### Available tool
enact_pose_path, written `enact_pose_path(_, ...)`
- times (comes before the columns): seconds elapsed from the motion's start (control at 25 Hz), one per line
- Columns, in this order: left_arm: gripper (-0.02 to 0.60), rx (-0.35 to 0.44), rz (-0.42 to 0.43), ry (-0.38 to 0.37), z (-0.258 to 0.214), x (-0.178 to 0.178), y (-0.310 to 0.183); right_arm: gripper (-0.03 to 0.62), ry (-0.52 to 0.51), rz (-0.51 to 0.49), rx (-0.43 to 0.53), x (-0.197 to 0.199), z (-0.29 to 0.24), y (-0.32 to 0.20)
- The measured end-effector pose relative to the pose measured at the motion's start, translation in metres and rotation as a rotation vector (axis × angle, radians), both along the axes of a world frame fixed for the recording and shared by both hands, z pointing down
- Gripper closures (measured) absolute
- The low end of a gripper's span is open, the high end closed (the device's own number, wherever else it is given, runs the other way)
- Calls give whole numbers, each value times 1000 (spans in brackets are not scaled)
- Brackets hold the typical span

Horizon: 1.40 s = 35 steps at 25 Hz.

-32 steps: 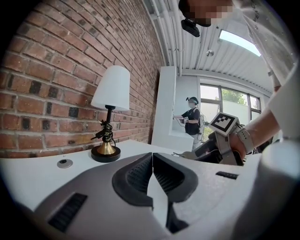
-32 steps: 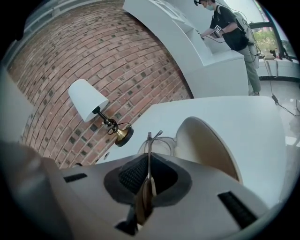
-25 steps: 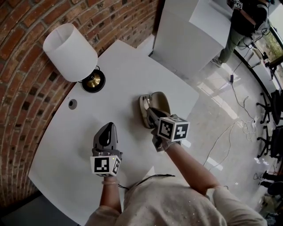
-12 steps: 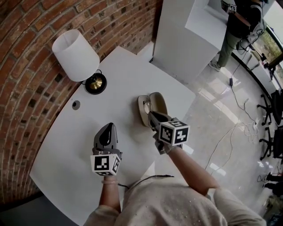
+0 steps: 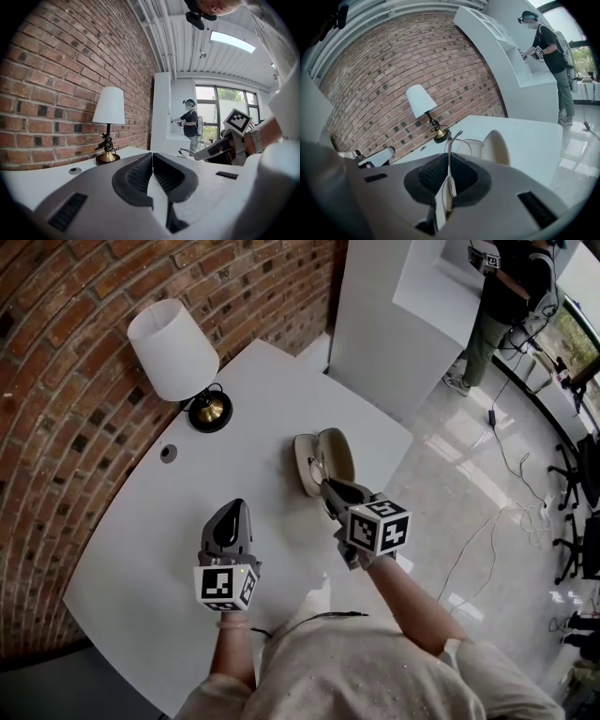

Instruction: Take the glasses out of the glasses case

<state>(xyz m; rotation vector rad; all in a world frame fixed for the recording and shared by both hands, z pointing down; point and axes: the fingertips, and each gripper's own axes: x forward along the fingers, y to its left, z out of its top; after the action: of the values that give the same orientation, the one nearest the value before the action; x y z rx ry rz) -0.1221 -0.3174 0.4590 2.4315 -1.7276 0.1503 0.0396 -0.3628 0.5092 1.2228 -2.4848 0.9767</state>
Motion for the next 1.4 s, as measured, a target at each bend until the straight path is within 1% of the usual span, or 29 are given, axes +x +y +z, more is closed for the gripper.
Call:
enact_pose_path(0.16, 575, 4, -9, -3, -1, -5, 14, 572, 26, -32, 41, -1, -4, 15)
enact_pose_path(0.32, 575, 13, -15, -7, -4, -9, 26, 572, 27, -43, 71, 0, -10, 28)
enact_pose_path(0.52, 575, 26, -14, -8, -8, -13, 42, 572, 25, -56, 145, 4, -22, 43)
enact_pose_path(0.72, 575, 32, -19, 5, -11, -18, 60, 572, 42, -47, 211, 11, -30, 60)
enact_pose_path(1.0, 575, 56, -20, 1, -20, -23, 82, 572, 104, -40, 285, 20, -41, 86)
enact_pose_path(1.4, 575, 81, -19, -16, -30, -30, 116, 572, 116, 4, 372, 31, -67, 113)
